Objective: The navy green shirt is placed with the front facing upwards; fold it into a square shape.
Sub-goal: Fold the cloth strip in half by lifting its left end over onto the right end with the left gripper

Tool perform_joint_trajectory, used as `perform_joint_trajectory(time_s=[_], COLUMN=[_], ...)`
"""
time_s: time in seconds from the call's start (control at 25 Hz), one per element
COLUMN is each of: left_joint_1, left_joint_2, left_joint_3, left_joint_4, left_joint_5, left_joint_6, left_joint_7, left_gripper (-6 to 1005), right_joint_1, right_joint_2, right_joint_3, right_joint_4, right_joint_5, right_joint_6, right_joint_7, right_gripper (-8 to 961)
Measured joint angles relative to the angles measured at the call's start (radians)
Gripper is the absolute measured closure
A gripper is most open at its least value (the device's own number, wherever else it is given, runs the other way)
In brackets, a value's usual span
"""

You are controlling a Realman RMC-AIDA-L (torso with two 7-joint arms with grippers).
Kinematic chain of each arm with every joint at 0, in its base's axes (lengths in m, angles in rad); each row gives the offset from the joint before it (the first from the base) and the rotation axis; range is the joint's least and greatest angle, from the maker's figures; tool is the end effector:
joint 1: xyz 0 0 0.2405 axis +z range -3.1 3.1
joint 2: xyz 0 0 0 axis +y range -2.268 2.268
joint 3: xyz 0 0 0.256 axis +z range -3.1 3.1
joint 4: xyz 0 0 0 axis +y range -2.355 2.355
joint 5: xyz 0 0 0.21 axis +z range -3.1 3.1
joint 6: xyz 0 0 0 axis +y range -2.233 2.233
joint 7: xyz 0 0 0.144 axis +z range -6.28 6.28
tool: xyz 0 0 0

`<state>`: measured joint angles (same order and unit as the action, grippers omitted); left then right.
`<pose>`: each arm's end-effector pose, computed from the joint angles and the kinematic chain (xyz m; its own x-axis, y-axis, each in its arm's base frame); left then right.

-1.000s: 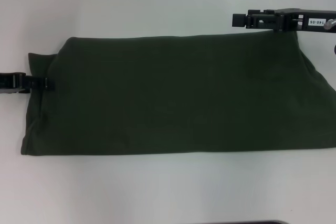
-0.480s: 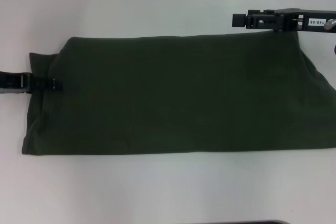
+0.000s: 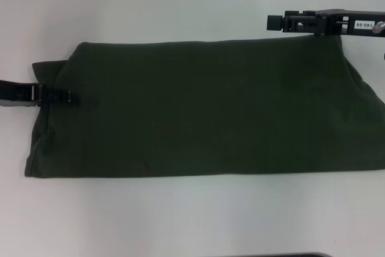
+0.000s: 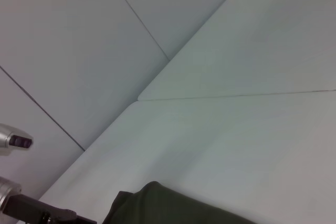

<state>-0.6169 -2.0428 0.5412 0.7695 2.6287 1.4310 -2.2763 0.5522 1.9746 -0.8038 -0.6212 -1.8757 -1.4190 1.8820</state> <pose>-0.3222 0.3468 0.0316 0.3034 0.9225 0.2384 0.9385 -0.2461 -0.2421 0.2707 0.3622 0.0301 0.5083 -0.6668 -0.5450 -0.8009 -0.5986 -0.0146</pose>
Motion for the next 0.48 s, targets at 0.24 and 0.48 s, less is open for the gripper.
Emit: perform_joint_trajectory(time_s=[0.24,0.48], left_joint_1=[-0.007,-0.009], left_joint_2=[-0.002,-0.001], left_joint_3=[0.001,-0.002], left_joint_4=[0.002,0.008], left_joint_5=[-0.002,-0.005], left_joint_6=[0.002,0.001], left_joint_7=[0.001,0.001], left_gripper=[139,139], right_joint_1=[0.000,0.000], right_joint_2=[0.000,0.000], right_joint_3=[0.000,0.000], right_joint_4=[0.000,0.000], right_joint_5=[0.001,0.001], right_joint_6=[0.000,0.000], right_joint_7=[0.000,0.002], right_gripper=[40,40])
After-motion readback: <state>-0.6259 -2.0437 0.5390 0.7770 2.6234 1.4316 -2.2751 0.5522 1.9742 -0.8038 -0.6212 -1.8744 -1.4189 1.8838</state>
